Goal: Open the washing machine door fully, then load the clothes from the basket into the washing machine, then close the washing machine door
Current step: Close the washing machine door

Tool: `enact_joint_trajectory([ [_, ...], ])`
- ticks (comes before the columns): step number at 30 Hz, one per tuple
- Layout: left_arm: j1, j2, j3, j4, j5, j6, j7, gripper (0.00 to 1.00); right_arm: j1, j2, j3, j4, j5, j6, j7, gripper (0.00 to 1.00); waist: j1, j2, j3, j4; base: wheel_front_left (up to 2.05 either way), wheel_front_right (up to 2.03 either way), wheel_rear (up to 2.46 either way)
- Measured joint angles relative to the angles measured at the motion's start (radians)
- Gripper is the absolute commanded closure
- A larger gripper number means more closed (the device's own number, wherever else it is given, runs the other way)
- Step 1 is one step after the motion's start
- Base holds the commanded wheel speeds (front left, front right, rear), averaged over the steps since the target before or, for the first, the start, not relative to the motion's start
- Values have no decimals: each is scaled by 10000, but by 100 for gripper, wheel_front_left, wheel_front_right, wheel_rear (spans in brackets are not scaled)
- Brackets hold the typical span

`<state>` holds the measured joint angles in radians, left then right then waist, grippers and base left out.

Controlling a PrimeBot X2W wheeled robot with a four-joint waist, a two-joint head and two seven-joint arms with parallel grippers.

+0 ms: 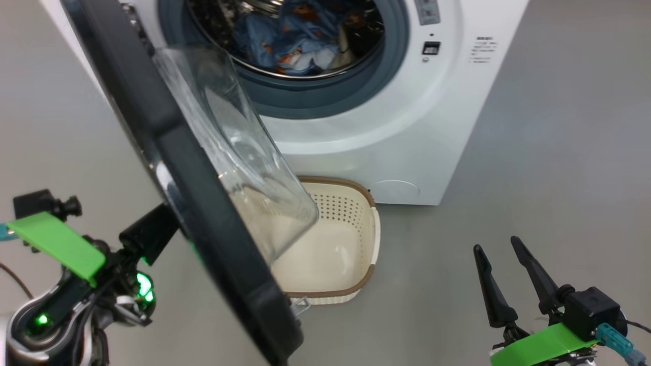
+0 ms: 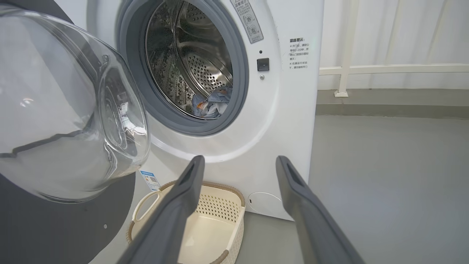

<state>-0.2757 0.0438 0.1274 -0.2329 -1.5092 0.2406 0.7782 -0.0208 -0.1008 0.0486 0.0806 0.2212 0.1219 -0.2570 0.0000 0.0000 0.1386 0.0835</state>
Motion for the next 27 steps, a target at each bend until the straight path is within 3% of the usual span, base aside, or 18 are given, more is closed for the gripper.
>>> enact_joint_trajectory([
  [17,-1431,-42,-1101,2127,61,-1091,-2345,100,-16,6,6,2,0,0,2,0,0,0,-25,-1358,0,0,0],
  [27,-2314,-79,-1616,3894,-102,-1770,-3676,100,-8,8,10,25,0,0,0,0,0,0,-243,-1658,0,0,0],
])
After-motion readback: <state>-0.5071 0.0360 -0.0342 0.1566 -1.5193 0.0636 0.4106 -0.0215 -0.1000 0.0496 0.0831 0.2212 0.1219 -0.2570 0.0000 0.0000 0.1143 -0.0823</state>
